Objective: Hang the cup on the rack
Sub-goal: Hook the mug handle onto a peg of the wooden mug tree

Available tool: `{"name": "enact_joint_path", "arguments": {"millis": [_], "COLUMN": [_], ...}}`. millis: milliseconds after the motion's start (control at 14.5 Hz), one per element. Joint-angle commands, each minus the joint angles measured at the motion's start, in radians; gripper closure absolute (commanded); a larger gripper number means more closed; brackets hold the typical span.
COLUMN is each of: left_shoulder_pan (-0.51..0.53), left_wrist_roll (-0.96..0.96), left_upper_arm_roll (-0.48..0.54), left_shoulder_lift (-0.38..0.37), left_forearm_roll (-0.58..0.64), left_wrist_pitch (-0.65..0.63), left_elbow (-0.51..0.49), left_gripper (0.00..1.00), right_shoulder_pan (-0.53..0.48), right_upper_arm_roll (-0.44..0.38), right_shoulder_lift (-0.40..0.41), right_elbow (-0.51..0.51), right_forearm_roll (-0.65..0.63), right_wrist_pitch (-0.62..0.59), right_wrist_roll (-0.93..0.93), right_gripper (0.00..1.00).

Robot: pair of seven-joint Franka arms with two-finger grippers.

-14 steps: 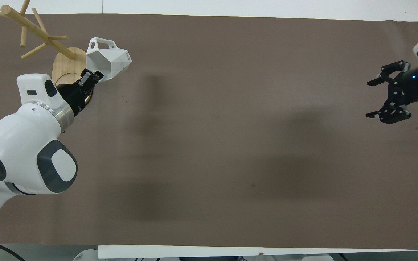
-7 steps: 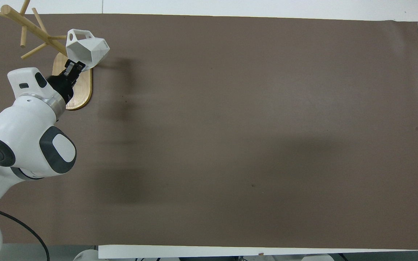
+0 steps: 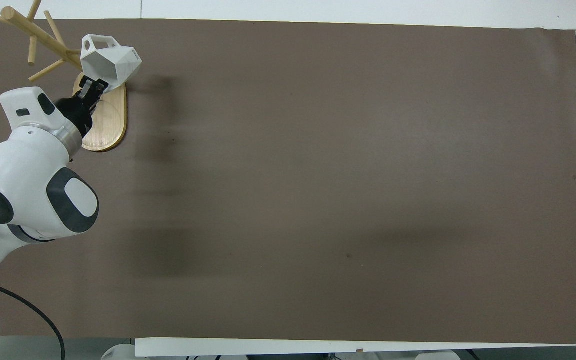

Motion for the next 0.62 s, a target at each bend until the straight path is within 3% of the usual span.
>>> {"name": "enact_joint_path", "arguments": {"millis": [0,69,138,207,345,414,552], "left_shoulder_pan": [0.041,0.042,0.058,0.074,0.094,0.105,0.154], "left_wrist_roll": [0.016,0.016,0.017,0.038,0.117,0.124,0.123], "left_upper_arm_roll": [-0.006,-0.006,-0.006,-0.003,0.004,0.004,0.005], "left_shoulder_lift": [0.003,0.002,0.002,0.0,-0.015,-0.033,-0.066], "left_forearm_roll": [0.015,0.014,0.012,0.012,0.011,0.011,0.011], "left_wrist_pitch": [-0.001,-0.003,-0.005,-0.012,-0.094,-0.17,-0.405], "left_elbow": [-0.006,-0.009,-0.009,-0.009,-0.027,-0.03,-0.021], "left_gripper": [1.0,1.0,0.93,0.49,0.1,0.01,0.01], "right_shoulder_pan": [0.009,0.007,0.009,0.009,0.009,0.009,0.009], "right_upper_arm_roll": [-0.014,-0.014,-0.014,-0.014,-0.011,-0.009,-0.009], "right_shoulder_lift": [-0.024,-0.026,-0.027,-0.041,-0.052,-0.052,-0.052], "right_elbow": [-0.003,-0.003,-0.011,-0.032,-0.06,-0.06,-0.055], "right_forearm_roll": [0.015,0.015,0.015,0.017,0.017,0.015,0.015], "right_wrist_pitch": [0.013,0.01,0.012,0.012,0.01,0.012,0.01], "right_wrist_roll": [0.137,0.137,0.137,0.137,0.135,0.138,0.17], "right_gripper": [0.0,0.0,0.0,0.0,0.0,0.0,0.0]}}
